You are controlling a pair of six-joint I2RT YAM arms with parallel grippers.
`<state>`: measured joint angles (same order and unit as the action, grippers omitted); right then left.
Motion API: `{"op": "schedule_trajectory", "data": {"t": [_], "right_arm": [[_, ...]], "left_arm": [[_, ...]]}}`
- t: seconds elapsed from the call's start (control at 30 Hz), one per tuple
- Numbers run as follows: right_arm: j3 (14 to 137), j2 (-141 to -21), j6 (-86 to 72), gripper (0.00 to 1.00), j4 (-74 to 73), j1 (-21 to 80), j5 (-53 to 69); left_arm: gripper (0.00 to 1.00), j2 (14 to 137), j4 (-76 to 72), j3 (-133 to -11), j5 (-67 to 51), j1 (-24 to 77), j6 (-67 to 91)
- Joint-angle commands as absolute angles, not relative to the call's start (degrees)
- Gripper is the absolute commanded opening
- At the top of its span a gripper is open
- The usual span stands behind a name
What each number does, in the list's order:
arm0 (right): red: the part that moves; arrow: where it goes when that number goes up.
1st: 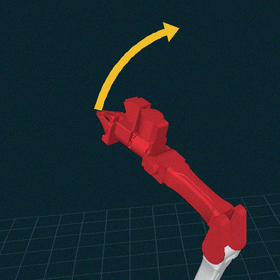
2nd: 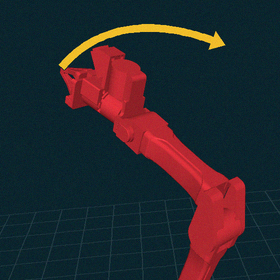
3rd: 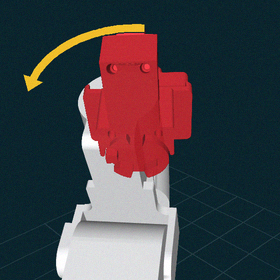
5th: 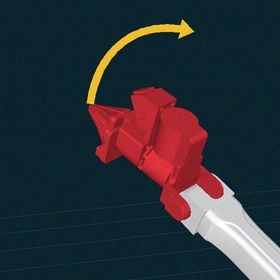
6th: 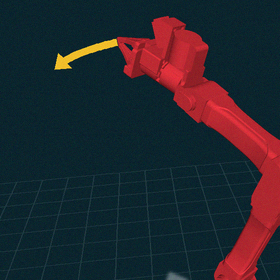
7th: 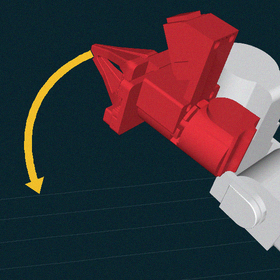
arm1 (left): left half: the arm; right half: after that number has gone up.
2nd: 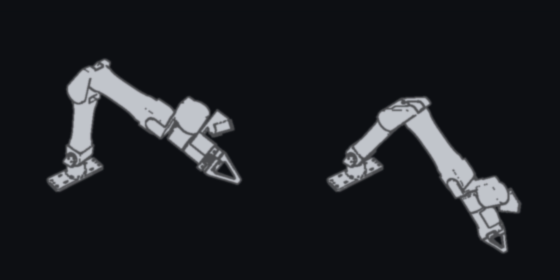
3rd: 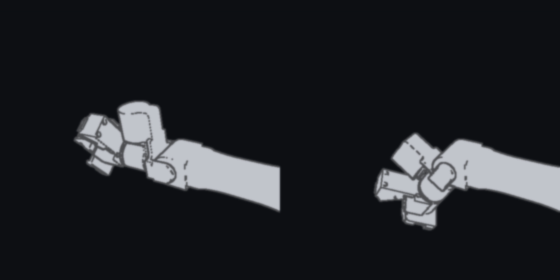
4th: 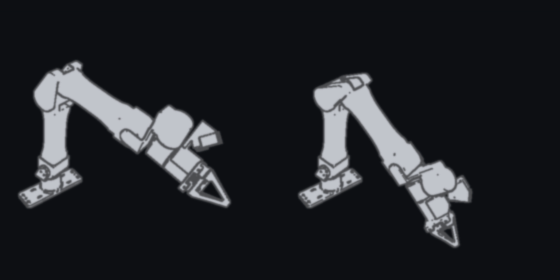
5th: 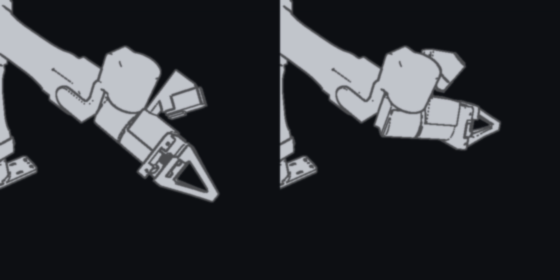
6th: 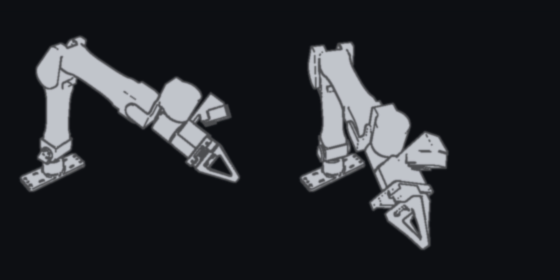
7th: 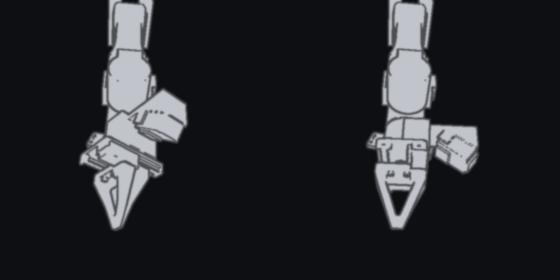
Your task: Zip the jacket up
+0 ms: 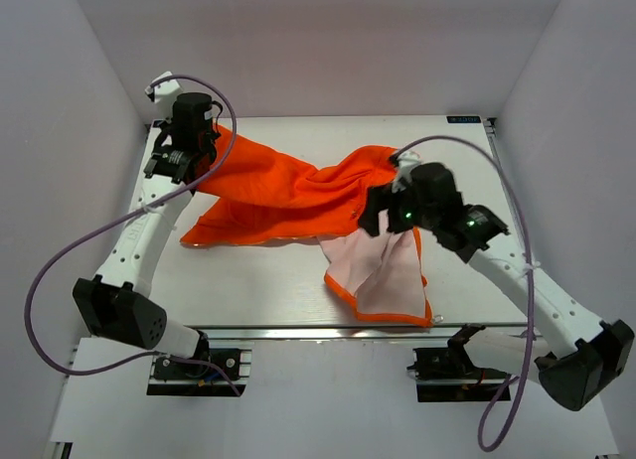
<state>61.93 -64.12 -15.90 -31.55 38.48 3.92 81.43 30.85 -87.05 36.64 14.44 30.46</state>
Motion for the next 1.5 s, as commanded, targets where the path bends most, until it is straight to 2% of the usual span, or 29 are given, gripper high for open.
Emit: {"op": "schedule_trajectory", "data": {"t": [0.0, 0.03, 0.07, 0.13, 0.17, 0.23, 0.37, 0.4, 0.5, 0.7, 0.77, 0.83, 0.97, 1.23, 1.47], "right_arm": [[64.86, -63.28, -16.08, 0.88, -31.2, 28.86, -4.05], [65.3, -63.46, -16.52, 0.89, -30.94, 25.96, -3.09], [65.39, -63.63, -17.31, 0.89, -30.68, 21.06, -3.34], [65.3, -64.51, -18.54, 0.89, -29.53, 17.77, -4.91], [65.82, -65.21, -18.63, 0.9, -29.62, 15.4, -5.7], [66.79, -68.02, -18.55, 0.89, -29.88, 13.72, -5.1], [69.78, -74.34, -20.65, 0.89, -30.58, 7.76, -0.44], [70.05, -76.7, -21.44, 0.89, -30.93, 6.69, 0.0], [68.57, -79.09, -22.94, 0.86, -32.08, 3.7, 4.39], [58.03, -78.05, -21.8, 0.86, -28.83, 2.73, 5.71], [56.17, -78.57, -21.01, 0.85, -26.65, 2.55, 5.71], [53.98, -79.27, -20.57, 0.84, -24.97, 2.55, 7.11], [51.25, -81.99, -19.95, 0.83, -20.58, 2.37, 10.19], [47.64, -87.27, -18.9, 0.81, -14.42, 2.37, 15.55], [47.99, -91.49, -18.63, 0.69, -12.66, 2.37, 20.56]], "left_arm": [[0.1, 83.05, 35.04, -92.27, 40.25, 12.14, 31.03], [0.19, 85.32, 37.5, -94.11, 38.77, 11.61, 30.94], [0.55, 86.47, 39.88, -98.31, 37.98, 11.43, 30.42], [0.93, 88.76, 46.56, -101.94, 35.61, 11.43, 30.32], [0.98, 89.99, 48.41, -102.91, 31.16, 11.43, 29.54], [0.98, 90.18, 47.91, -101.44, 23.86, 11.51, 27.87], [0.98, 89.56, 38.01, -93.62, -5.79, 12.47, 21.19], [0.98, 89.91, 36.4, -91.52, -8.59, 15.53, 19.96], [0.98, 95.5, 34.28, -94.03, -7.75, 25.0, 15.13], [0.98, 115.81, 36.47, -119.58, -12.83, 32.6, 11.6], [0.98, 125.3, 38.13, -132.28, -11.78, 34.88, 11.6], [0.98, 130.84, 35.7, -135.78, -9.42, 36.64, 11.25], [0.98, 133.06, 20.87, -129.13, -2.92, 40.68, 10.99], [0.98, 143.61, 10.46, -133.33, 16.33, 44.21, 7.65], [0.98, 149.94, 3.09, -133.24, 22.59, 44.12, 6.68]]}}
